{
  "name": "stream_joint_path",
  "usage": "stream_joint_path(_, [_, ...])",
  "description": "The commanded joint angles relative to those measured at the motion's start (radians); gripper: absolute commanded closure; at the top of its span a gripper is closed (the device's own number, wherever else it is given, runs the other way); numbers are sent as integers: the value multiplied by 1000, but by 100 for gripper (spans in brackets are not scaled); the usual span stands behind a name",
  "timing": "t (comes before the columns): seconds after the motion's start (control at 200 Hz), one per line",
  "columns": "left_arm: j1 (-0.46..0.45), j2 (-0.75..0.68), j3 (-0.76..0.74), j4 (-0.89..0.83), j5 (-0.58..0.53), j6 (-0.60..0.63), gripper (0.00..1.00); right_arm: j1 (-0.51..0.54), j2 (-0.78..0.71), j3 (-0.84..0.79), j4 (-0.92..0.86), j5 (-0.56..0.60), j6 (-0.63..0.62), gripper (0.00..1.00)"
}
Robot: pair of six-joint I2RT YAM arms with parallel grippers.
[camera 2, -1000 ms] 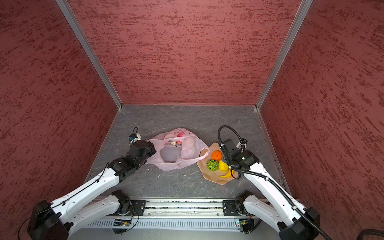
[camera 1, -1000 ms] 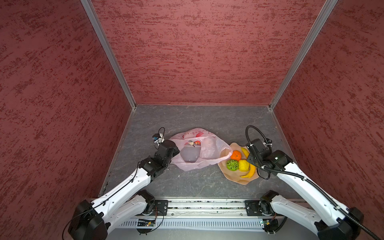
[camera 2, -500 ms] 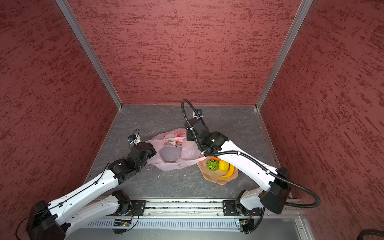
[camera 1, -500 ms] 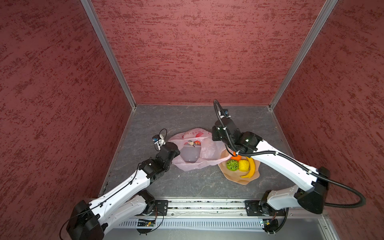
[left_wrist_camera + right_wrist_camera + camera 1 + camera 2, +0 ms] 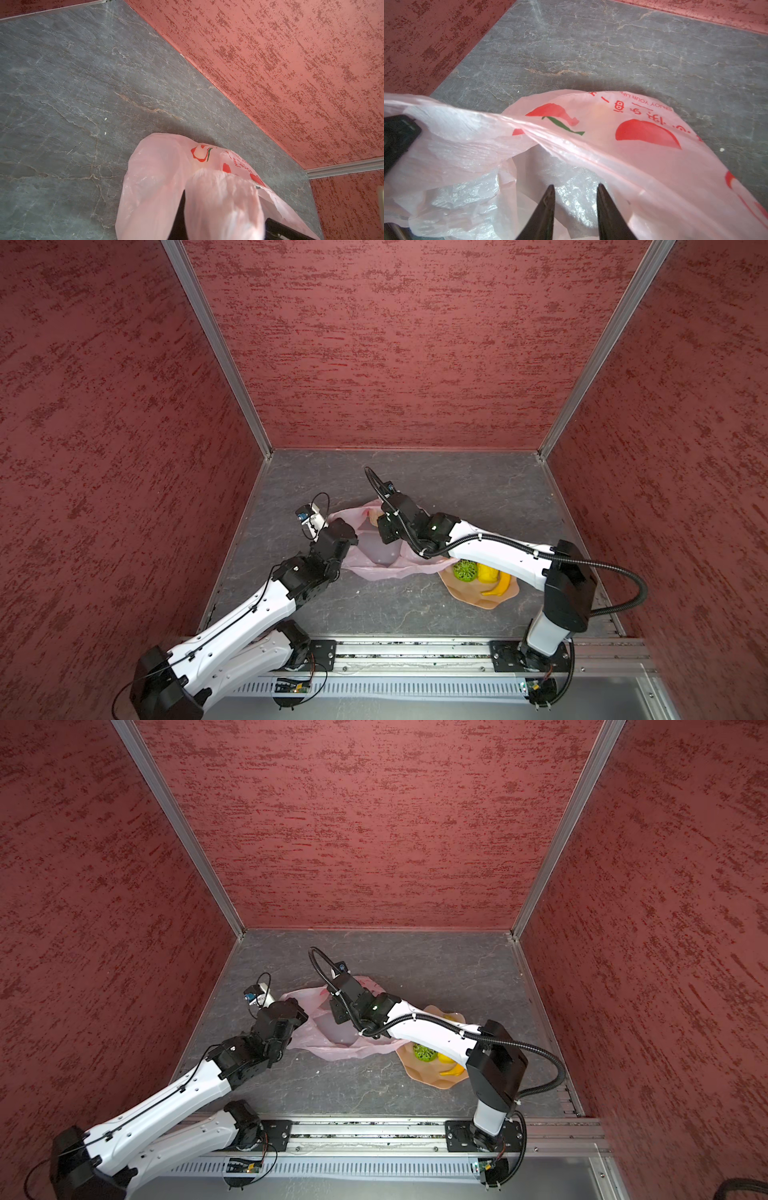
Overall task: Take the fake fruits out of the plastic bag
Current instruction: 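Raise the right gripper and reach it back into the pink bag, then push the right gripper down into the bag and close on the red fruit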
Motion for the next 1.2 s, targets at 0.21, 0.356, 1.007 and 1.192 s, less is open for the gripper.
stream_joint_path(0.21, [-2,11,47,-2,-20,17,100,6,57,-62,92,-43,-24,66])
stream_joint_path(0.356, [-2,6,41,-7,-10,7,100,3,111,-47,131,16,-2,62])
stream_joint_path(1.007, [-15,-85,-74,-48,97,-79,100,-92,337,211,-28,235,282,54])
stream_joint_path(1.192, [-17,-99,-100,-27,119,-82,100,-123,361,243,-85,230,337,49])
